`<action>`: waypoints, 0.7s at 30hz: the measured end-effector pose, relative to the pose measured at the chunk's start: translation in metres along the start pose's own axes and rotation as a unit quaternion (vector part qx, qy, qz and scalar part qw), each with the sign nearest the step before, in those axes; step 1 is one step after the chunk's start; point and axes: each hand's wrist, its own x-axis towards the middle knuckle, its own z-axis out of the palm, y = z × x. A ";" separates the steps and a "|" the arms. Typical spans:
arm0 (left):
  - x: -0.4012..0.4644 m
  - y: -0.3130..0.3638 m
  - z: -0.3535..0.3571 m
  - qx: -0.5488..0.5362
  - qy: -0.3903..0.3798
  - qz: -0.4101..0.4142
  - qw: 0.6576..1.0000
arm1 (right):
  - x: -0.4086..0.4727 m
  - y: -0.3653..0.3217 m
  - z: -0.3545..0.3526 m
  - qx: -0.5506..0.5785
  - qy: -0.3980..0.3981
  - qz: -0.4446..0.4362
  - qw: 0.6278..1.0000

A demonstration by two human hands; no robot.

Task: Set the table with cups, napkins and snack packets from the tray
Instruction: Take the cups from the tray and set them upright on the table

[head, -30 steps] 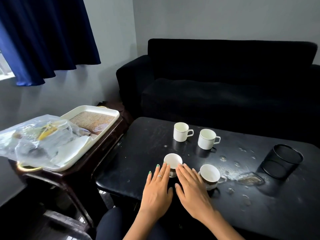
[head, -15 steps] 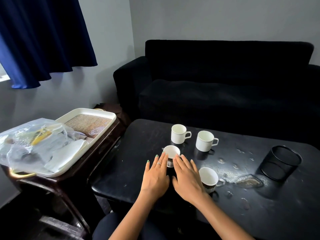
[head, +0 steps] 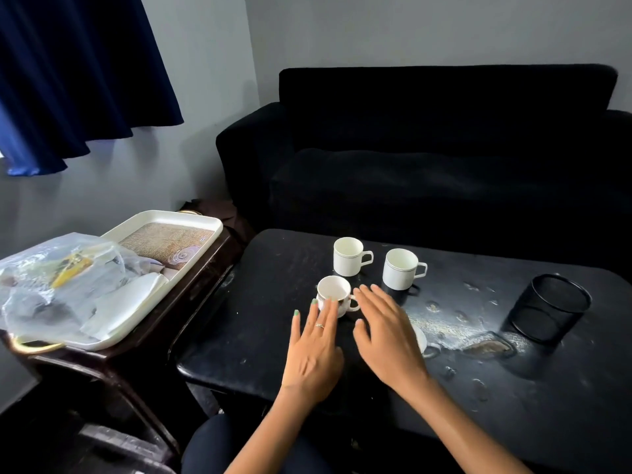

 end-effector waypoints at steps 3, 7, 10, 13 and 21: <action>-0.021 0.024 0.002 -0.017 -0.004 0.063 0.998 | -0.028 0.011 -0.015 0.054 0.077 0.035 0.995; -0.047 0.052 0.006 0.025 -0.001 0.126 0.992 | -0.071 0.028 -0.022 0.050 0.099 0.032 0.993; -0.052 0.060 0.008 0.043 0.005 0.140 0.989 | -0.092 0.039 -0.020 0.006 0.068 0.018 0.998; -0.052 0.064 0.009 0.073 0.008 0.144 0.987 | -0.101 0.044 -0.017 -0.026 0.018 0.014 0.999; -0.042 0.067 0.011 0.113 -0.009 0.142 0.983 | -0.099 0.050 -0.007 -0.091 -0.044 0.040 0.994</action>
